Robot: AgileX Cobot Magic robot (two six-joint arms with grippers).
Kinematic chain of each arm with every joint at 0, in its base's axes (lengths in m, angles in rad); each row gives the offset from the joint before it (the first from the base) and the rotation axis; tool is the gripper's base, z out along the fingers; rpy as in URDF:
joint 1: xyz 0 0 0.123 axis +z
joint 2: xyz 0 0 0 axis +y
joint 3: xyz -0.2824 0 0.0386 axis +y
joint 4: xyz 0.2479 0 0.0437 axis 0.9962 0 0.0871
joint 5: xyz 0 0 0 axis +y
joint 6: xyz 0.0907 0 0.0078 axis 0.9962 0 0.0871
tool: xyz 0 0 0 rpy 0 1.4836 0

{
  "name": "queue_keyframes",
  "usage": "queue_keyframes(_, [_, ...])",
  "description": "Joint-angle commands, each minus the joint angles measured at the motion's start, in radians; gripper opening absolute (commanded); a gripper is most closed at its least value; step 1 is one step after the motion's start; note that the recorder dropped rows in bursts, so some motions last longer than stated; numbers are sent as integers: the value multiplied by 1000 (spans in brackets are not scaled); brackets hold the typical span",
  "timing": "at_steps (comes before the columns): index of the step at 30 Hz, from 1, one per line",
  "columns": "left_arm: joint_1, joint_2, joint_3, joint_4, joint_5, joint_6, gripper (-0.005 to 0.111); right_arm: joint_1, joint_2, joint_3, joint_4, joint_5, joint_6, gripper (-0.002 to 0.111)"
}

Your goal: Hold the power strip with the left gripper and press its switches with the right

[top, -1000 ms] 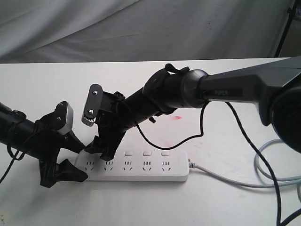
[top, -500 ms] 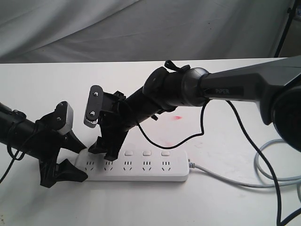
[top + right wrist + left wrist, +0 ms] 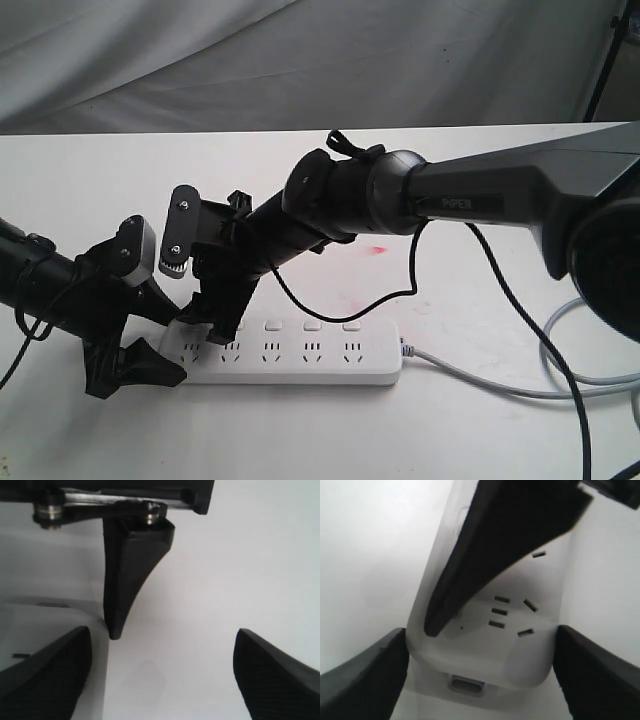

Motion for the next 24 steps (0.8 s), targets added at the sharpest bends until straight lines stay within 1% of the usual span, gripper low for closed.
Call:
queue_keyframes(1, [-7,-1,4,4,-2,1,28,4,30,15,-129,38,5,72])
queue_keyframes(4, [-7,-1,4,4,-2,1,28,9,32,15,-167,70,5,72])
queue_keyframes(12, [-7,-1,4,4,-2,1,28,17,32,15,-207,67,27,72])
queue_keyframes(24, [-7,-1,4,4,-2,1,28,17,-42,15,-94,63,30,72])
